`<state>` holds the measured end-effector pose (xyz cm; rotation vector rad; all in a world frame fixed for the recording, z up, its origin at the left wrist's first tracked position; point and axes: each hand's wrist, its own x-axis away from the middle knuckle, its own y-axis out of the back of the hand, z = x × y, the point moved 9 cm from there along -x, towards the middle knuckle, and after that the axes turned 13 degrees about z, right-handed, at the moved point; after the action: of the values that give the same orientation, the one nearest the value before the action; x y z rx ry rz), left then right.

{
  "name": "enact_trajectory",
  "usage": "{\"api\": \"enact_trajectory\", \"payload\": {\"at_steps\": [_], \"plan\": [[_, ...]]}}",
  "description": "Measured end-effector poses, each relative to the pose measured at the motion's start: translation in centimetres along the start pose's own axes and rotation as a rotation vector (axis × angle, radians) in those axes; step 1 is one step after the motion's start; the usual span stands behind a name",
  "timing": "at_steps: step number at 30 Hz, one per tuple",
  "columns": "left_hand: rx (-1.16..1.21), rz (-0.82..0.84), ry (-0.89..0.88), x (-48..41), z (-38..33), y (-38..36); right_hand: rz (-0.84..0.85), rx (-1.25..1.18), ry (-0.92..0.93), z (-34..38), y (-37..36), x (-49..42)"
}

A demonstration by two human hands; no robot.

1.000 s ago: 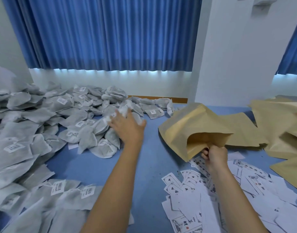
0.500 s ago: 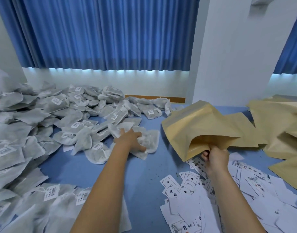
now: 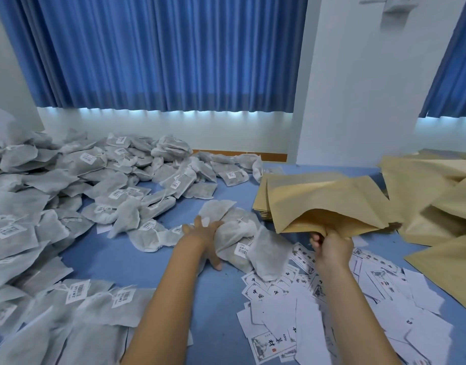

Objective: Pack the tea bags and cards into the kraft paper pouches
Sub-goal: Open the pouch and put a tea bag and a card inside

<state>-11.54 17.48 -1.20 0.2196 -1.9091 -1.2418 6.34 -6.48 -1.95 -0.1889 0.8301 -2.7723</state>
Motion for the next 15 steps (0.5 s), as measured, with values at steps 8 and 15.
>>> {"api": "enact_trajectory", "payload": {"at_steps": [8,15], "plan": [[0.302,-0.574,0.112,3.6,1.3,3.3,0.12,0.027,-0.041,-1.0,-1.7,-0.4],[0.604,-0.602,-0.706,11.4,-11.5,1.9,0.198,0.172,-0.137,-2.1,-2.5,-0.3]]}}
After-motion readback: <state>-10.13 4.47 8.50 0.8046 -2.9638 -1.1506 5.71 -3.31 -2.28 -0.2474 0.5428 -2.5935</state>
